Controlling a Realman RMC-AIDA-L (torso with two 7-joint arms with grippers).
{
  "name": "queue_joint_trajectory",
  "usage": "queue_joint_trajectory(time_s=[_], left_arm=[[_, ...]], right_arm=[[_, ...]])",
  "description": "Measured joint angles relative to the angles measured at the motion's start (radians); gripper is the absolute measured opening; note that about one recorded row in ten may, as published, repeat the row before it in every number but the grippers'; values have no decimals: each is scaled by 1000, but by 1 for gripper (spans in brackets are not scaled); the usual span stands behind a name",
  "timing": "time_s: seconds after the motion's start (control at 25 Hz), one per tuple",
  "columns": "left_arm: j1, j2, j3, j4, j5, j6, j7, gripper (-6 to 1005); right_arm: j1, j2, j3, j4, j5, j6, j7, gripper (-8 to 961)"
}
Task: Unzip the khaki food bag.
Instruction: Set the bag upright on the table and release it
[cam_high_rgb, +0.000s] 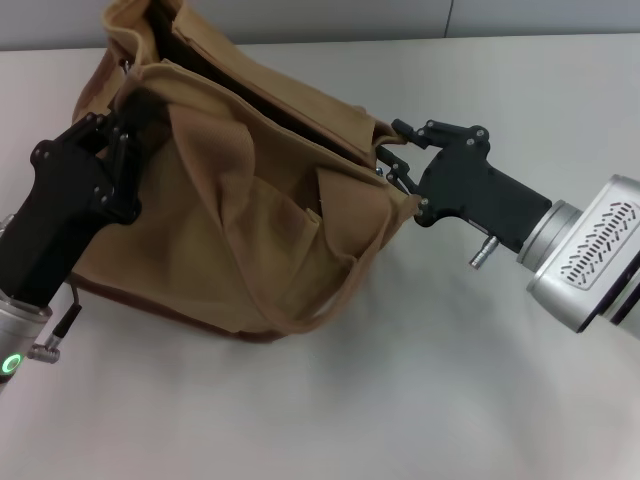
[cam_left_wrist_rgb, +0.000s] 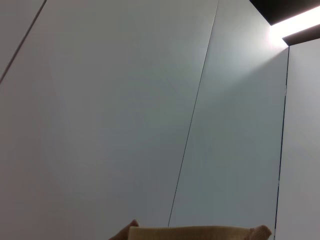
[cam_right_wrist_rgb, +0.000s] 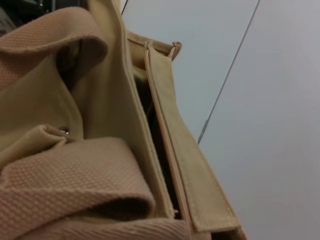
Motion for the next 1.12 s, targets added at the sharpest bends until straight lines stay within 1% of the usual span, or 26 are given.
queue_joint_trajectory(time_s=[0.16,0.36,0.44,0.48,0.52,0.56,0.6,0.64,0.68,0.72,0.76,0.8,0.92,1.04,1.12], left_arm=[[3,1,0,0,0,2,0,85],[4,1,1,0,1,2,0,86],[4,2,2,0,1,2,0,87],[3,2,10,0,2,2,0,87],[3,2,10,0,2,2,0,87],[2,2,16,0,2,2,0,87],[-6,2,48,1,2,0,0,87],[-6,2,48,1,2,0,0,87],[-18,2,95,11,3,-9,-1,88],[-18,2,95,11,3,-9,-1,88],[-23,3,111,15,3,-14,-3,88],[-29,2,128,21,3,-27,-10,88],[-40,2,142,27,3,-92,-55,89],[-44,3,142,37,3,-118,-101,89],[-48,4,141,60,2,-143,-177,89]], right_arm=[[-1,1,6,14,6,3,-32,444],[-11,2,23,17,10,0,-32,223],[-22,2,62,25,12,-7,-33,155],[-31,1,110,33,12,-12,-25,121],[-31,1,110,33,12,-12,-25,87],[-37,-1,155,35,13,-27,5,53],[-39,-3,173,34,13,-38,25,56],[-40,-4,187,33,13,-46,54,59],[-39,-6,201,30,14,-57,90,62],[-39,-6,201,30,14,-57,90,66],[-35,-7,226,19,14,-77,164,69],[-35,-7,226,19,14,-77,164,72],[-28,-8,276,9,14,-108,234,81],[-29,-8,286,11,14,-115,235,91],[-35,-7,295,12,12,-130,233,97]])
